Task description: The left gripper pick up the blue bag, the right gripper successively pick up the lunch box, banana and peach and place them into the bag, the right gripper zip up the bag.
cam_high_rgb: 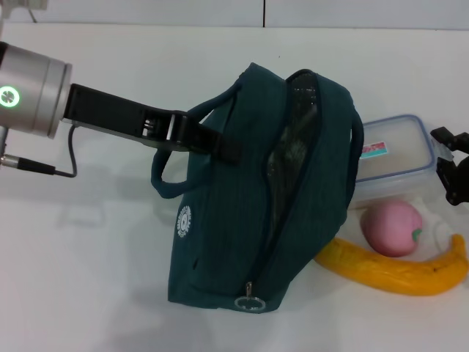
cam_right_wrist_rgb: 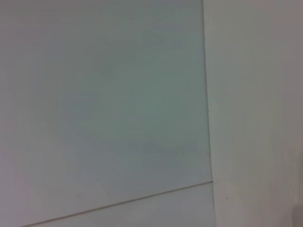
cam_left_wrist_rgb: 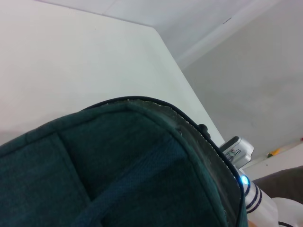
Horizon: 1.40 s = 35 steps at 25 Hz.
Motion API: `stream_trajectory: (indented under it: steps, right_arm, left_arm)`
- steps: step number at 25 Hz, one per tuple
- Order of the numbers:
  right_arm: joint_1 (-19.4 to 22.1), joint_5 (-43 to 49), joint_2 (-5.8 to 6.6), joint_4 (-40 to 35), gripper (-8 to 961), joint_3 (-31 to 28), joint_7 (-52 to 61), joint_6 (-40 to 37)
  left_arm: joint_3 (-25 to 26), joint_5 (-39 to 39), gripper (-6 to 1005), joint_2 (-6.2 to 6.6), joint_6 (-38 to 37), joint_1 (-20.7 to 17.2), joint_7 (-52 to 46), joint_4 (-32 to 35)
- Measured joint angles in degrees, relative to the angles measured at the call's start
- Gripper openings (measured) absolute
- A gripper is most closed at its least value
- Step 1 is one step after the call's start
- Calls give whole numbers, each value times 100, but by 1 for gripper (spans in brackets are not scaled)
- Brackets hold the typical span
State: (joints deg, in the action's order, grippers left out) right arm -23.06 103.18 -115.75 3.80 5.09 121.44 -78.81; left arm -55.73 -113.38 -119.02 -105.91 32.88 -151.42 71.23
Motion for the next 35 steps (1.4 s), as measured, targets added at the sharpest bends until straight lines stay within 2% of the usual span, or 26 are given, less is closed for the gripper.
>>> stream_trajectory:
  steps: [13, 27, 35]
  right_arm:
    - [276, -553, 18, -43, 119, 0, 73, -570]
    - [330, -533, 27, -197, 86, 74, 29, -456]
    - [330, -516, 42, -965, 87, 463, -856, -280]
  left_arm:
    - [411, 72, 62, 186, -1, -3, 31, -28]
    - [419, 38, 62, 134, -8, -62, 41, -44]
    - [409, 22, 63, 103, -9, -56, 92, -78]
